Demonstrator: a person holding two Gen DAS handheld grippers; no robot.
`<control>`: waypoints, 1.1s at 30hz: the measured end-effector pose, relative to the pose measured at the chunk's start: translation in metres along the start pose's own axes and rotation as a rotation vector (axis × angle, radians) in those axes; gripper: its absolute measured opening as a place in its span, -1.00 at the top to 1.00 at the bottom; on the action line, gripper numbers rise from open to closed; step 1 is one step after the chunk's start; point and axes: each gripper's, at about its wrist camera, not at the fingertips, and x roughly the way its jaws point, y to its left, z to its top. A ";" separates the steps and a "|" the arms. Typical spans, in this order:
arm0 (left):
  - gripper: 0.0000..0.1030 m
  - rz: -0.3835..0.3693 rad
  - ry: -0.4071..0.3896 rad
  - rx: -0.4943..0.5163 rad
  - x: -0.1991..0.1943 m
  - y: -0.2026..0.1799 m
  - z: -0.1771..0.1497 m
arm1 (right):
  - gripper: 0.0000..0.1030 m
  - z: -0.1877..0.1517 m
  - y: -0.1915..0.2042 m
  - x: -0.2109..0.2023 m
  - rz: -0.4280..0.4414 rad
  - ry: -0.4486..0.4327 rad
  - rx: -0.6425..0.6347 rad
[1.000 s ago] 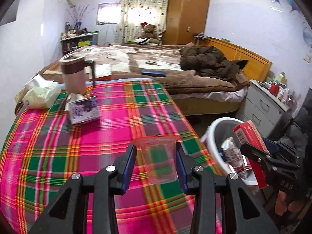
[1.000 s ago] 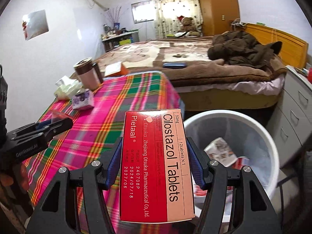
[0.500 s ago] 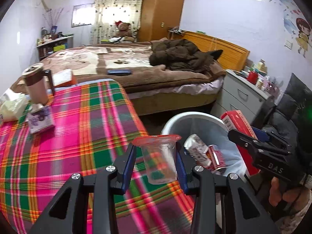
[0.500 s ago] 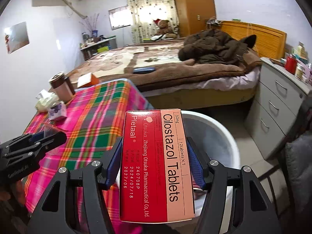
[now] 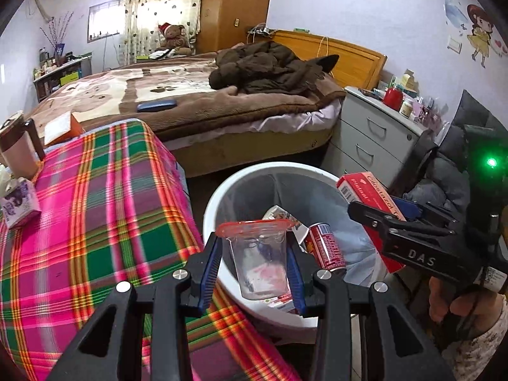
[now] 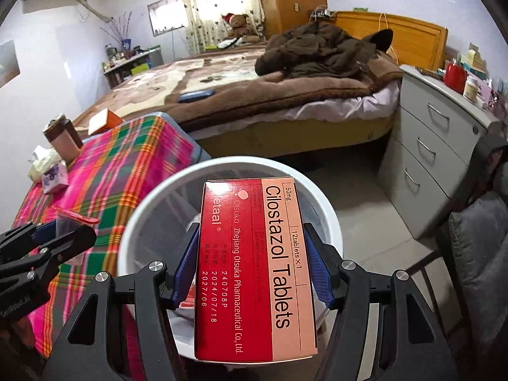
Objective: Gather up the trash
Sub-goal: 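Carry cup and box over the white bin and open both grippers, then move both grippers back over the table toward the juice carton and paper bag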
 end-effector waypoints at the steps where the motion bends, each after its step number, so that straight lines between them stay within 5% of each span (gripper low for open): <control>1: 0.21 -0.002 0.003 0.001 0.002 -0.002 0.000 | -0.23 -0.001 -0.003 0.001 -0.001 0.005 0.000; 8: 0.17 -0.010 0.025 0.002 0.013 -0.006 0.000 | -0.23 -0.003 -0.015 0.011 -0.025 0.040 0.020; 11: -0.22 -0.013 0.027 -0.015 0.015 -0.002 0.001 | -0.23 -0.003 -0.017 0.012 -0.023 0.044 0.031; 33: -0.34 0.019 -0.024 -0.076 -0.013 0.026 -0.004 | -0.34 0.003 -0.001 0.000 0.016 -0.003 0.020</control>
